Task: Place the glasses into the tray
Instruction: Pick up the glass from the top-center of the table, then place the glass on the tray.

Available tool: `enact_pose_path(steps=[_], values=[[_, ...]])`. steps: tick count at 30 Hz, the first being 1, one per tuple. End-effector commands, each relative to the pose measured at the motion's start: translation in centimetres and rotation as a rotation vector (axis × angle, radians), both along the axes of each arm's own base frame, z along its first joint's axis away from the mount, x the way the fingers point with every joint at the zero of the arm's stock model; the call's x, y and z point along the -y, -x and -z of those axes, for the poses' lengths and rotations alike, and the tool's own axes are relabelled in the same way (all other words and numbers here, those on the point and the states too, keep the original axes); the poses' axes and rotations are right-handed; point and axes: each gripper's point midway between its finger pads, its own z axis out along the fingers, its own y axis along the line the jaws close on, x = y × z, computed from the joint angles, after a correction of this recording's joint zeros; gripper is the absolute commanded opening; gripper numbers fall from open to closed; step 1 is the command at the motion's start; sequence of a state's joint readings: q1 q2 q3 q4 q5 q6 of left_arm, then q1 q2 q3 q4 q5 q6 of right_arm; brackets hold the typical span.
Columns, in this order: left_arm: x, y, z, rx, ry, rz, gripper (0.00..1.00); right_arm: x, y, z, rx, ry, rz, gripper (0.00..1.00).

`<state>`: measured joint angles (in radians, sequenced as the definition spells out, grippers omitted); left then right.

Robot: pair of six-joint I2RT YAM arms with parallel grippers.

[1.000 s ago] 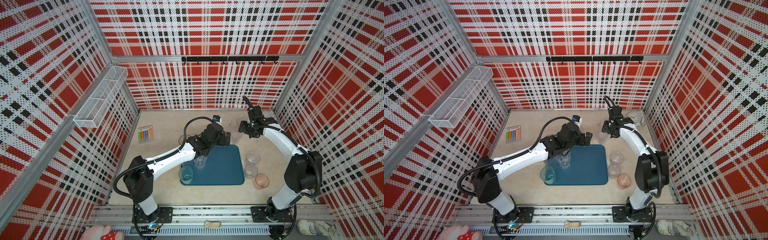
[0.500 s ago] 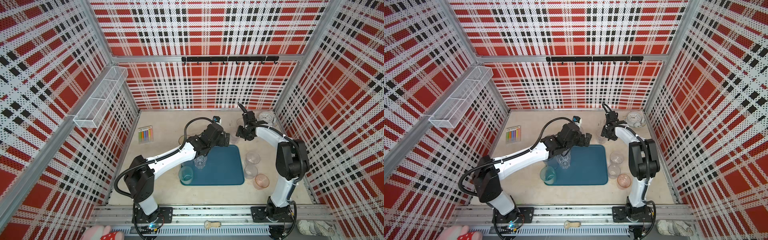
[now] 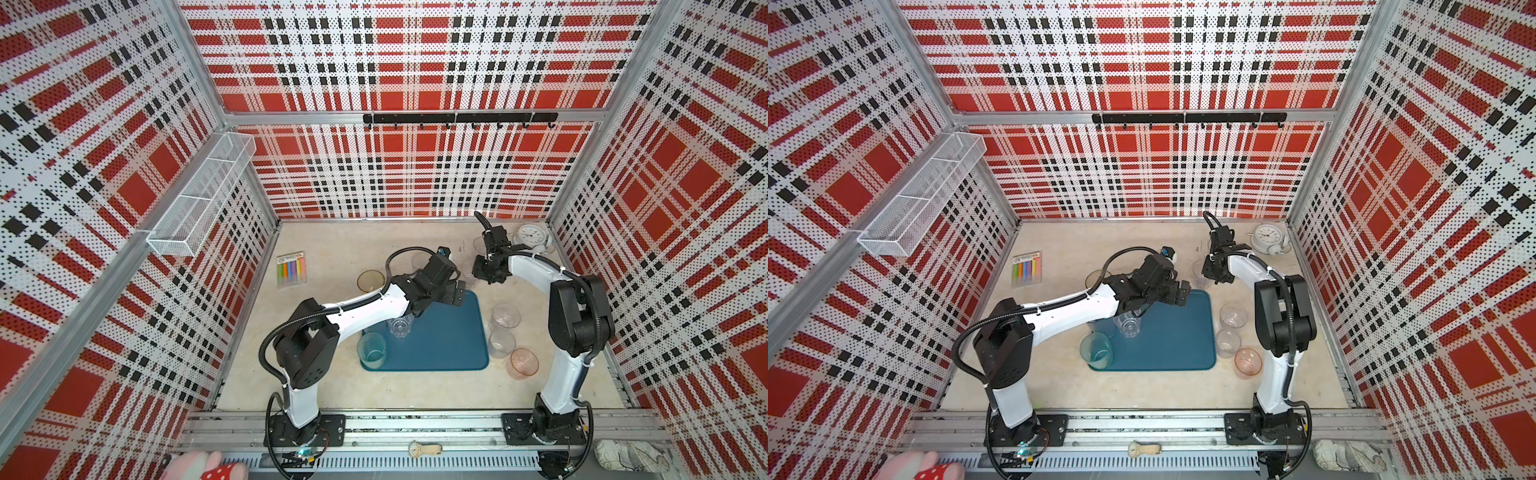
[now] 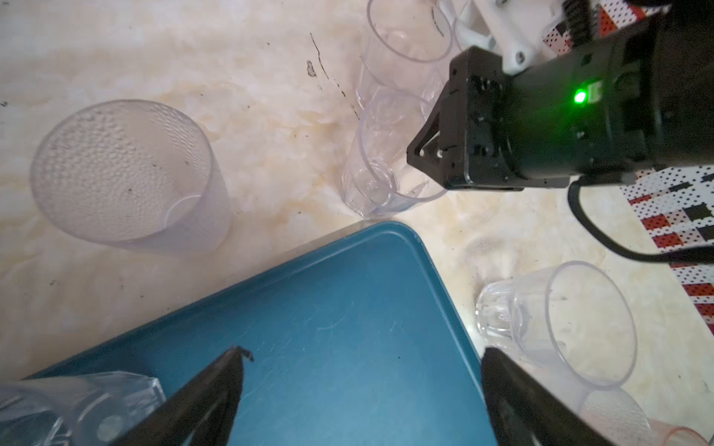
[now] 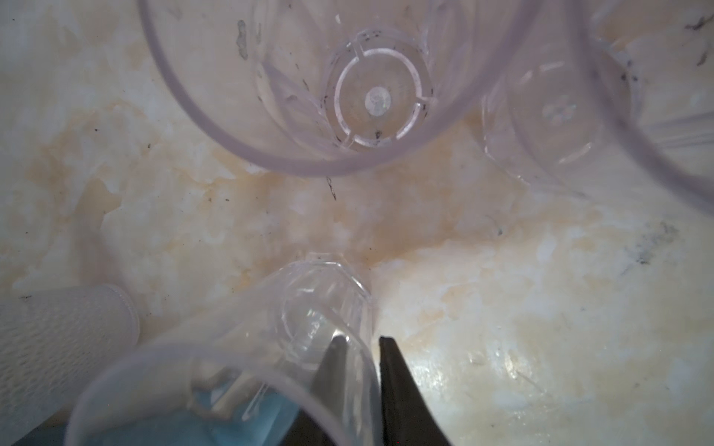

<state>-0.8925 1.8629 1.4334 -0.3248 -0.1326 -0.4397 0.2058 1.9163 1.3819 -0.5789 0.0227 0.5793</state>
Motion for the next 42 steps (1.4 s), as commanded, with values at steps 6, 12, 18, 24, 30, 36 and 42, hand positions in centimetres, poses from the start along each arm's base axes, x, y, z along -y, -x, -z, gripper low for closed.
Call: enact_pose_path(steps=[6,12,18,24,30,36,42], values=[[0.2,0.0,-2.2,0.034,0.0,0.017,0.98,1.0,0.5,-3.2,0.049,0.033,0.007,0.11],[-0.6,-0.4,-2.9,0.05,0.003,-0.006,0.98,0.8,0.9,-5.7,0.09,0.02,0.009,0.08],[-2.3,-1.2,-5.7,0.12,0.043,-0.056,0.98,0.6,2.5,-9.0,0.116,0.047,-0.008,0.07],[-6.9,-3.2,-9.5,0.208,0.157,-0.173,0.98,-0.8,6.6,-10.6,0.085,0.135,-0.108,0.07],[-12.5,-4.5,-12.2,0.295,0.239,-0.31,0.98,-3.6,12.8,-9.4,-0.006,0.131,-0.174,0.06],[-15.7,-4.8,-14.1,0.359,0.28,-0.389,0.98,-5.8,18.0,-8.1,-0.099,0.161,-0.231,0.06],[-18.8,-4.9,-14.6,0.392,0.34,-0.484,0.98,-9.5,22.6,-5.4,-0.176,0.183,-0.314,0.06]])
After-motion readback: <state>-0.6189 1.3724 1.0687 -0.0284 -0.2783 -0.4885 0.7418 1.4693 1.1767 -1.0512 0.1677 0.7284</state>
